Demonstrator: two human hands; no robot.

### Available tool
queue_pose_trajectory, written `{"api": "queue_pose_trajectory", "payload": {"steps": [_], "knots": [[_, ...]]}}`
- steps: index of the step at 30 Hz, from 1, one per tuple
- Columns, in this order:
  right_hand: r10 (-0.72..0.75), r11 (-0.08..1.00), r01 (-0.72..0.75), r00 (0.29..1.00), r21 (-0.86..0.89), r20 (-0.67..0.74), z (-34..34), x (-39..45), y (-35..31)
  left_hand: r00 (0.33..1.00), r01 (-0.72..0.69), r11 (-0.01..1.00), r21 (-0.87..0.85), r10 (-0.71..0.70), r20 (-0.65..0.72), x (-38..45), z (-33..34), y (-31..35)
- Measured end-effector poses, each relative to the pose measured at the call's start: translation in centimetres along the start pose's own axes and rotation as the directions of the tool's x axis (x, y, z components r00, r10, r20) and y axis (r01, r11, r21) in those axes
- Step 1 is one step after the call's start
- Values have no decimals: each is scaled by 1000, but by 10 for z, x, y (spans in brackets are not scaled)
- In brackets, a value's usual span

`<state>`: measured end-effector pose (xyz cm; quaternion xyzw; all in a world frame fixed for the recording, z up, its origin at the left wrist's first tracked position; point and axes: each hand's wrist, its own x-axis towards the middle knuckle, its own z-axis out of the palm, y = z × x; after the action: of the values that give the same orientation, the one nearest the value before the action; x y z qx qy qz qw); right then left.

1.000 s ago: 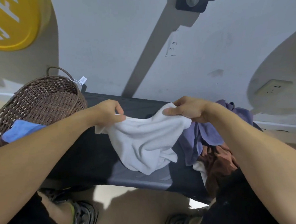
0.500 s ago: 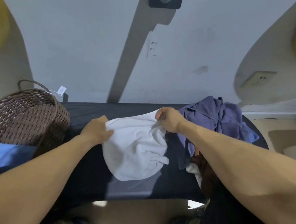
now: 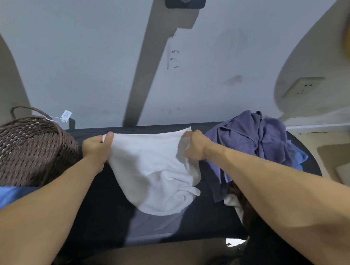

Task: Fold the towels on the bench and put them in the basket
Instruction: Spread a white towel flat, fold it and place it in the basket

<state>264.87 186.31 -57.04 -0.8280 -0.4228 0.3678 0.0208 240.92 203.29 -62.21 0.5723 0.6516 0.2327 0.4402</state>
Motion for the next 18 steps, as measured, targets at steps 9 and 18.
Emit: {"api": "queue_pose_trajectory", "payload": {"steps": [9, 18], "knots": [[42, 994, -49, 996, 96, 76, 1, -15, -1, 999, 21, 973, 230, -30, 38, -13, 7, 25], [269, 939, -329, 886, 102, 377, -19, -38, 7, 715, 149, 758, 635, -526, 461, -100, -29, 17]]}}
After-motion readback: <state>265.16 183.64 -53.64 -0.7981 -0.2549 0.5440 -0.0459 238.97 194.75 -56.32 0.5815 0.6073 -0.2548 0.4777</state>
